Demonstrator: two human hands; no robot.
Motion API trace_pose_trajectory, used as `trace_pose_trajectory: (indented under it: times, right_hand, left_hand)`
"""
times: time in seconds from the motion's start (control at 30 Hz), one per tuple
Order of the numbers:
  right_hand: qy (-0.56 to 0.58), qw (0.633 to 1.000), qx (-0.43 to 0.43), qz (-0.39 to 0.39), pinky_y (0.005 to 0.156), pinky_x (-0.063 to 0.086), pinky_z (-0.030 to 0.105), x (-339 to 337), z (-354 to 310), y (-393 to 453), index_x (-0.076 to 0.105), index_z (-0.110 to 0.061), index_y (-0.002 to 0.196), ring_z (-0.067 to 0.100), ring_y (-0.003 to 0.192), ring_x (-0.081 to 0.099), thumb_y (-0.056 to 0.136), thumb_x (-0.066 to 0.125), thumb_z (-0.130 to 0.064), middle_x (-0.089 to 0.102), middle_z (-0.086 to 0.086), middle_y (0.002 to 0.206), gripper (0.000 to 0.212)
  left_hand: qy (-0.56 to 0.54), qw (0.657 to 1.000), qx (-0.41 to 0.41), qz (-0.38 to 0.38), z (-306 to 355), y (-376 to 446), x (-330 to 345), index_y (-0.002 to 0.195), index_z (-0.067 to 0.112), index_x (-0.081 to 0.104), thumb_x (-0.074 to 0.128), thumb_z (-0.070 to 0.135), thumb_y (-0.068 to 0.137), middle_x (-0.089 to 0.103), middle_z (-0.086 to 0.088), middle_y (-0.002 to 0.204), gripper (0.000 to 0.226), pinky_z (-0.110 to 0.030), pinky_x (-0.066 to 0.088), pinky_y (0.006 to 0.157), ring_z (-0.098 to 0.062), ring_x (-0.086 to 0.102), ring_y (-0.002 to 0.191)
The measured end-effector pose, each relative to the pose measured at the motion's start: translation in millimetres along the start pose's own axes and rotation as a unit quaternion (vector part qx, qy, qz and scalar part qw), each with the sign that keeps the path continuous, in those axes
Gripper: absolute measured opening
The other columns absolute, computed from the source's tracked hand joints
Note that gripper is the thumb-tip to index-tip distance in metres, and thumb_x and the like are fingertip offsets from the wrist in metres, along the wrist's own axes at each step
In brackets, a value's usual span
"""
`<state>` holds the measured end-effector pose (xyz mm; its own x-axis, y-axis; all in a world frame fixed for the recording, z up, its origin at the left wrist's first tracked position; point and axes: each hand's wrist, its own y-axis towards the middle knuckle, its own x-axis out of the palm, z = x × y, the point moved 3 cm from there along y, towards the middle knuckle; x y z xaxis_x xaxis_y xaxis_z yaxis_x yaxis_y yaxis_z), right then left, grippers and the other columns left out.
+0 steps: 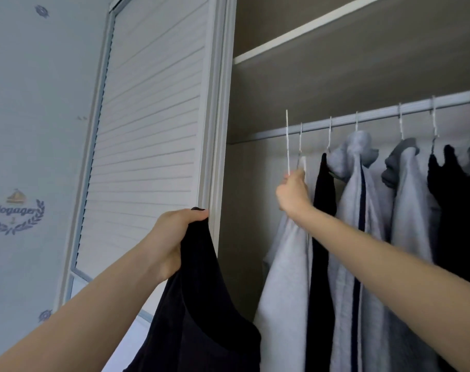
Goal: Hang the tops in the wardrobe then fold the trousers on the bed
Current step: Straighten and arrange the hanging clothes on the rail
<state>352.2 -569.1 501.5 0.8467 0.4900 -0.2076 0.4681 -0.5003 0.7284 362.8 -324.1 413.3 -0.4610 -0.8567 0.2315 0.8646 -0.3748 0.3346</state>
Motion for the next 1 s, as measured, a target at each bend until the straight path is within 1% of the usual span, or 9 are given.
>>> trace_pose_trajectory:
  times: [0.13,0.2,0.27,0.37,0.47,0.53,0.7,0.87,1.0]
  right_hand:
    - [0.054,0.990,-0.131,0.029,0.050,0.036,0.016,-8,7,-117,0.032,-0.015,0.101,0.003,0.058,0.044,0.092,0.038,-0.001,0.041,-0.007,0.069,0.018]
    - [0.119,0.980,-0.156,0.008,0.047,0.037,0.018,-17,11,-167,0.031,-0.021,0.101,0.005,0.055,0.043,0.094,0.035,-0.007,0.040,-0.007,0.066,0.016]
    - [0.137,0.977,-0.150,-0.067,0.050,0.044,0.028,-29,11,-206,0.029,-0.029,0.105,0.011,0.057,0.048,0.094,0.038,-0.011,0.047,-0.003,0.069,0.023]
    - [0.150,0.971,-0.059,-0.176,0.053,0.051,0.025,-34,1,-230,0.029,-0.033,0.110,0.010,0.063,0.056,0.091,0.046,-0.010,0.054,-0.002,0.083,0.035]
    - [0.196,0.945,0.090,-0.246,0.042,0.040,0.026,-43,-8,-238,0.039,-0.023,0.111,0.014,0.056,0.048,0.093,0.044,-0.016,0.049,0.002,0.085,0.020]
    - [0.208,0.938,0.145,-0.237,0.043,0.031,0.024,-53,-3,-251,0.046,-0.020,0.100,0.011,0.053,0.038,0.095,0.042,-0.025,0.043,-0.001,0.076,0.008]
    - [0.221,0.953,0.099,-0.181,0.044,0.035,0.025,-98,8,-300,0.037,-0.017,0.069,0.013,0.046,0.037,0.094,0.047,-0.049,0.037,-0.005,0.053,0.041]
    - [0.326,0.904,0.179,-0.210,0.037,0.022,0.019,-136,5,-327,0.037,-0.016,0.065,0.011,0.035,0.023,0.100,0.038,-0.045,0.027,-0.006,0.043,0.045]
    - [0.399,0.868,0.208,-0.208,0.038,0.017,0.017,-163,3,-339,0.042,-0.016,0.060,0.010,0.036,0.019,0.099,0.045,-0.042,0.025,-0.003,0.045,0.047]
  left_hand:
    - [0.000,0.997,-0.016,0.073,-8,-21,8,0.093,0.006,0.066,0.066,0.019,0.088,0.060,-0.009,0.078,0.014,-0.029,0.051,0.054,-0.023,0.061,0.072]
    - [0.012,0.995,-0.026,0.091,-12,-32,11,0.098,0.005,0.066,0.065,0.018,0.088,0.059,-0.011,0.084,0.016,-0.032,0.050,0.059,-0.024,0.061,0.076]
    - [0.031,0.994,-0.031,0.104,-14,-48,19,0.096,0.004,0.065,0.066,0.015,0.088,0.059,-0.010,0.079,0.013,-0.030,0.050,0.056,-0.023,0.061,0.070]
    - [0.068,0.988,-0.016,0.139,-15,-74,27,0.086,0.005,0.064,0.067,0.012,0.087,0.059,-0.009,0.074,0.008,-0.027,0.050,0.049,-0.022,0.061,0.065]
    - [0.098,0.979,-0.007,0.180,-21,-105,27,0.085,0.005,0.065,0.069,0.010,0.086,0.063,-0.011,0.081,0.006,-0.030,0.051,0.061,-0.026,0.063,0.075]
    - [0.119,0.974,-0.023,0.189,-30,-130,21,0.085,0.006,0.067,0.069,0.009,0.084,0.064,-0.011,0.083,0.004,-0.032,0.051,0.067,-0.027,0.063,0.079]
    - [0.206,0.955,-0.037,0.208,-31,-175,5,0.070,0.005,0.061,0.066,0.004,0.082,0.058,-0.008,0.071,0.014,-0.027,0.046,0.058,-0.027,0.059,0.070]
    - [0.360,0.909,-0.027,0.210,-23,-191,-5,0.075,0.005,0.056,0.061,0.006,0.082,0.049,-0.008,0.070,0.009,-0.026,0.037,0.059,-0.023,0.049,0.065]
    - [0.482,0.860,0.002,0.166,-25,-194,-9,0.091,0.005,0.059,0.059,0.008,0.088,0.058,-0.009,0.082,0.004,-0.028,0.042,0.059,-0.022,0.056,0.073]
